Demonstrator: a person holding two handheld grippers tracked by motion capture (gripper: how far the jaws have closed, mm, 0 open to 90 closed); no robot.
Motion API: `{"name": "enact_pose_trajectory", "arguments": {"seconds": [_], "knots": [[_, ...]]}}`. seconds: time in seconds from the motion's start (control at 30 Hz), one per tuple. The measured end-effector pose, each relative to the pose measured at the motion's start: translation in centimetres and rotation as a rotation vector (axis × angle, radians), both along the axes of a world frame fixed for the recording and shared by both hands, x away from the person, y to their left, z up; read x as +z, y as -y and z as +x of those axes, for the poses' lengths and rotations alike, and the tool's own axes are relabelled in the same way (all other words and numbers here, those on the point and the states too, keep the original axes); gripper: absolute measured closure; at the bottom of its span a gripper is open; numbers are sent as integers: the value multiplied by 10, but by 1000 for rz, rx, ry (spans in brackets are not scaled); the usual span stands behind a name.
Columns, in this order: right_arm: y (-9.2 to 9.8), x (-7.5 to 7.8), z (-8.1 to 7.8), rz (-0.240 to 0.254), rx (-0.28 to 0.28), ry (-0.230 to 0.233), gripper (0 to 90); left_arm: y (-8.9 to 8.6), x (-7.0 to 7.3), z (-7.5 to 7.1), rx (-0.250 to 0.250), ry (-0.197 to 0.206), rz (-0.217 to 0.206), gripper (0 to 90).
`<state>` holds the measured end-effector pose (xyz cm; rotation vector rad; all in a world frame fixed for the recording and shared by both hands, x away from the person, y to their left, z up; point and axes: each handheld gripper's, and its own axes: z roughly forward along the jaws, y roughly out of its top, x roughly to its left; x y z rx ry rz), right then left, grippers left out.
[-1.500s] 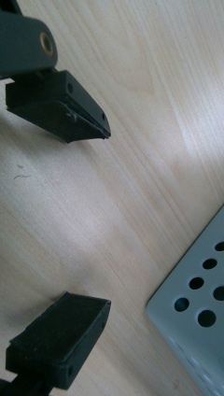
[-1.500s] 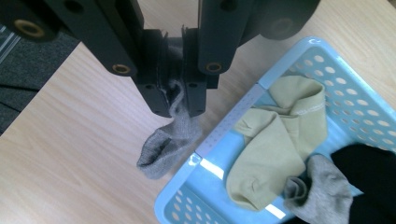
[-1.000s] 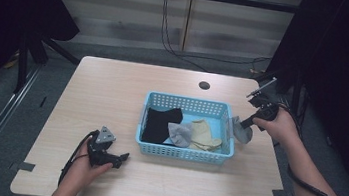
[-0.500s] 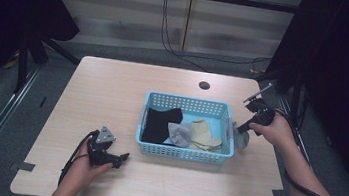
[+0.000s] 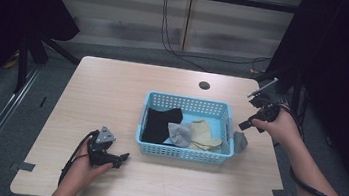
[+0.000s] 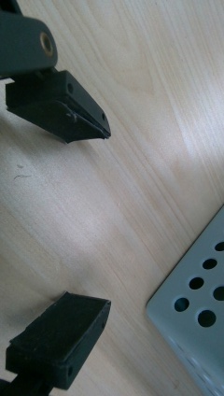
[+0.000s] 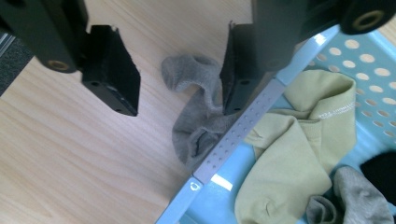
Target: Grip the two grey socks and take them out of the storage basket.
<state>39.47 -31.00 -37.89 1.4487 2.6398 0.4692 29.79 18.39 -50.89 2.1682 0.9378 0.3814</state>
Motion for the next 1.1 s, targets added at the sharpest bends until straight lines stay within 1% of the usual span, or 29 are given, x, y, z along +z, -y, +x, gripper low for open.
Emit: {"name": "enact_pose_trajectory", "arguments": {"seconds": [0.13, 0.17, 0.2, 0.27, 0.3, 0.33, 0.4, 0.53, 0.6, 0.63, 0.87, 1.1], "knots": [[-4, 8, 0, -1, -11, -2, 363, 0, 0, 0, 3, -2, -3, 146], [-6, 9, 0, 2, -5, 2, 353, 0, 0, 0, 3, -2, -3, 146], [-8, 10, 0, 2, -5, -3, 345, 0, 0, 0, 0, 0, 0, 146], [-13, 12, 0, 3, 4, 4, 335, 0, 0, 0, 1, 0, 0, 146], [-15, 12, 0, 8, -2, -1, 327, 0, 0, 0, 0, 0, 0, 146], [-17, 12, 1, 11, 9, 2, 323, 0, 0, 0, 1, 0, 0, 146], [-22, 12, 2, 14, 15, -1, 313, 0, 0, 0, 0, 0, 0, 146], [-36, 14, 4, 26, 29, 10, 302, 0, 0, 0, 1, 0, 0, 146], [-42, 14, 5, 32, 35, 4, 299, 0, 0, 0, 1, 1, 0, 146], [-46, 14, 5, 32, 44, 9, 299, 0, 0, 0, 0, 0, 0, 146], [-70, 9, 8, 41, 88, 4, 296, 0, 0, 0, 0, 0, 0, 146], [-89, 1, 10, 50, 112, -11, 288, 0, 0, 0, 0, 0, 0, 146]]}}
